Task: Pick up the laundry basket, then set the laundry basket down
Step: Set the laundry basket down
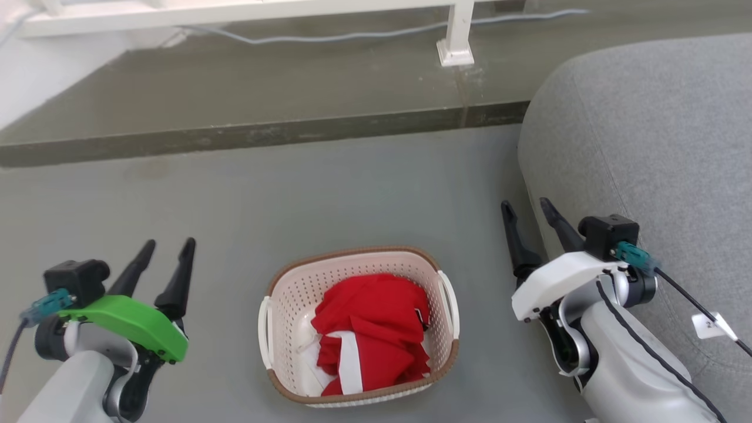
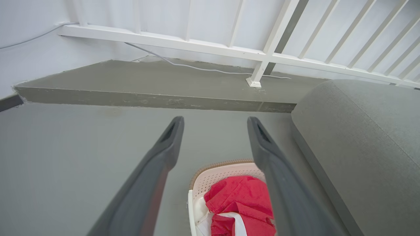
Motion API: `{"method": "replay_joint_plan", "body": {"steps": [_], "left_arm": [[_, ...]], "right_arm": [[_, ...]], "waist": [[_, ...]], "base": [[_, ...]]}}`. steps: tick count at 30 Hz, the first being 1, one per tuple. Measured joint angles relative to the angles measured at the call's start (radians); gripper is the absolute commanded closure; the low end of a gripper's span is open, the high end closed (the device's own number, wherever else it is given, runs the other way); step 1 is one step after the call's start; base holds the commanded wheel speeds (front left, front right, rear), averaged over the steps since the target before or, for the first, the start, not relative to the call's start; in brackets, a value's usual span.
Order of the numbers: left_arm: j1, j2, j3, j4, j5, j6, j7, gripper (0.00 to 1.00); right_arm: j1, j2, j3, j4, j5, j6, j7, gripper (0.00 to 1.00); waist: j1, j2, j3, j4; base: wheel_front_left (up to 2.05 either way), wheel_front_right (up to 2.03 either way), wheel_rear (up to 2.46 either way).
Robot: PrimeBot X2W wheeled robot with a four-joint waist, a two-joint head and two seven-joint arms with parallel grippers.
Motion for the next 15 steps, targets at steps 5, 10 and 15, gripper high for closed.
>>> {"method": "replay_joint_plan", "body": {"steps": [5,10,15], "left_arm": [[0.042,-0.006,0.086,-0.062,0.053,0.018,0.000,0.00],[0.099,-0.021,0.164,-0.125,0.114,0.025,0.000,0.00],[0.160,-0.039,0.224,-0.163,0.136,0.026,0.000,0.00]], "right_arm": [[0.036,-0.002,-0.033,-0.068,-0.044,0.000,0.000,0.00],[0.077,0.002,-0.073,-0.135,-0.086,0.000,0.000,0.00],[0.118,0.006,-0.099,-0.171,-0.107,0.000,0.000,0.00]], "waist": [[0.0000,0.0000,-0.024,0.010],[0.0000,0.0000,-0.033,0.015],[0.0000,0.0000,-0.038,0.015]], "base": [[0.00,0.00,0.00],[0.00,0.00,0.00],[0.00,0.00,0.00]]}}
